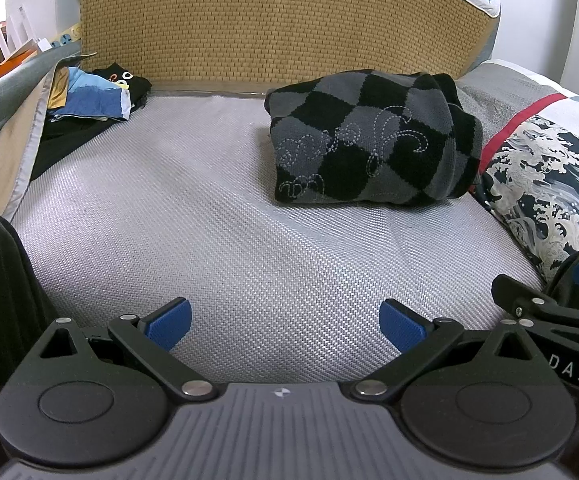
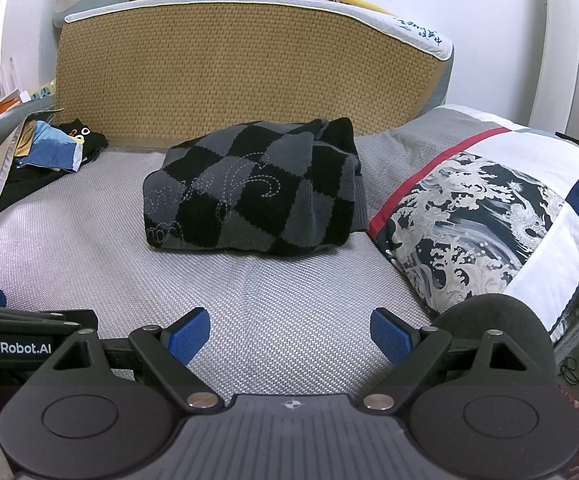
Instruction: Fold clothes
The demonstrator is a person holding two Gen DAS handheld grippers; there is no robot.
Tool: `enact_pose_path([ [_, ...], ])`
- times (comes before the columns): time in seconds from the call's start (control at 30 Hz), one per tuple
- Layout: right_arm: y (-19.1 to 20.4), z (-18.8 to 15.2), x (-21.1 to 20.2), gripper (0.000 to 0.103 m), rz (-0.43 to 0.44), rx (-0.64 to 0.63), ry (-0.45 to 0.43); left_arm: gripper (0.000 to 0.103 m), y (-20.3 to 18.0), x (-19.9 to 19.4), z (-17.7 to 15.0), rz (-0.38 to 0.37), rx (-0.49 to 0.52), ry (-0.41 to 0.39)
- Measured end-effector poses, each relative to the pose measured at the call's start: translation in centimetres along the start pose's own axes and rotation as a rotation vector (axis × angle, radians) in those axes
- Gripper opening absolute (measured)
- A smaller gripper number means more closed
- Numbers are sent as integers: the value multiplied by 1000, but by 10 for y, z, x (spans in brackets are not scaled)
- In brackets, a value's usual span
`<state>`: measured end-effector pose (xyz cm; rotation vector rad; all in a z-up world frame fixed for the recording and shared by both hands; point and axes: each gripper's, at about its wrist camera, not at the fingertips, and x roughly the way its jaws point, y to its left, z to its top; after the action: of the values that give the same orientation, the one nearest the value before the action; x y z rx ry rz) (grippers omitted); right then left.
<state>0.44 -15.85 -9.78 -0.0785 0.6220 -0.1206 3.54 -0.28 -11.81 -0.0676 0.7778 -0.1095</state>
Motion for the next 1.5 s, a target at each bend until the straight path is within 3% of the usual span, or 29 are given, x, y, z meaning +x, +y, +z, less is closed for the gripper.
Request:
enact_pose_path([
  [1.5,1,-3,0,90,2,-1,3,103,1,2,-2,4,-8,11],
])
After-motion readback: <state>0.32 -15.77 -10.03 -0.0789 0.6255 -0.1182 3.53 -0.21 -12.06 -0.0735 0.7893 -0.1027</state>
